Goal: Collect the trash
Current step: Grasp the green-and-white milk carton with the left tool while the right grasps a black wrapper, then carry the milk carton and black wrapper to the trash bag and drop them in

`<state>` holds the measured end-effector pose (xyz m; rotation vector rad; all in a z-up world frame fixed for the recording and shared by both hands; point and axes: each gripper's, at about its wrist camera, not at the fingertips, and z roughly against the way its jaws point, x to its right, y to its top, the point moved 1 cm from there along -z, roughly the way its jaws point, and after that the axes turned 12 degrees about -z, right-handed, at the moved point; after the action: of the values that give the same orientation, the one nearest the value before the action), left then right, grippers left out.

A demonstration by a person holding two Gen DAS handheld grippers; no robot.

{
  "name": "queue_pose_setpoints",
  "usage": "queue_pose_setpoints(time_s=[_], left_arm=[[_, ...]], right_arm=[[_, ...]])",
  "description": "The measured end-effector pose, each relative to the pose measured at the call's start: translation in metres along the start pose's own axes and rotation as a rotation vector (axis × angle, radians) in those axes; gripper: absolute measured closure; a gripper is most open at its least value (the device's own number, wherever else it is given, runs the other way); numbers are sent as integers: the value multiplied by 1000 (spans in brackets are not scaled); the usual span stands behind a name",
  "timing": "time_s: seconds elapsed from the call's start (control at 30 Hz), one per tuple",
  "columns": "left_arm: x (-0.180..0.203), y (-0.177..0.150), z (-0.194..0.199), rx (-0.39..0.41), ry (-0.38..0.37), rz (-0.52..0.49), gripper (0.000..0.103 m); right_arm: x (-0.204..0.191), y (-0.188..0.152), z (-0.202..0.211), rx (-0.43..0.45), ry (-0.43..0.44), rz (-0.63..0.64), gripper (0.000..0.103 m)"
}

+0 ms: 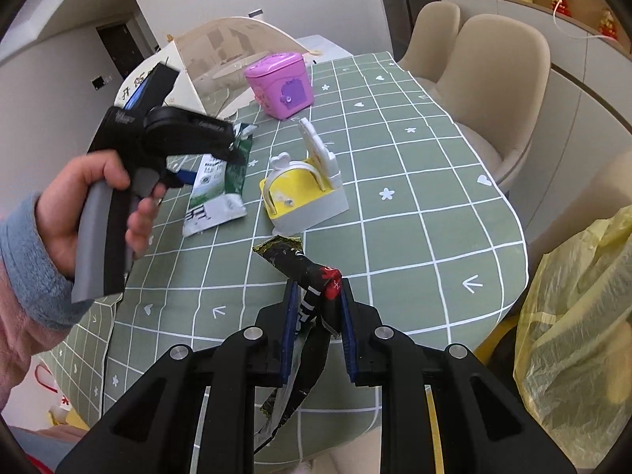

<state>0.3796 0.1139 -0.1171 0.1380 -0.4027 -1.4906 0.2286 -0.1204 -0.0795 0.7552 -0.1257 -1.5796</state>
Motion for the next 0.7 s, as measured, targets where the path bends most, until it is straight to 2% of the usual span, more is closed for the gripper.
queue_pose_setpoints(time_s=[0.07, 0.1, 0.17, 0.4, 0.57, 0.7], left_arm=[[-4, -6, 7, 13, -58, 10, 52], [-5, -10, 15, 29, -65, 6, 52], [-5, -16, 35, 71, -39, -23, 52], [20, -35, 111, 217, -21, -104, 52], [64, -47, 164, 343, -19, -187, 52], [112, -55, 199, 435, -54, -264, 52]], right_arm=[[2, 3, 6, 7, 11, 11, 83], [4, 4, 10, 14, 17, 17, 83], [6, 5, 21, 25, 28, 22, 83], [10, 21, 66, 93, 66, 62, 83], [18, 32, 106, 160, 69, 101, 83], [31, 39, 139, 213, 47, 122, 83]])
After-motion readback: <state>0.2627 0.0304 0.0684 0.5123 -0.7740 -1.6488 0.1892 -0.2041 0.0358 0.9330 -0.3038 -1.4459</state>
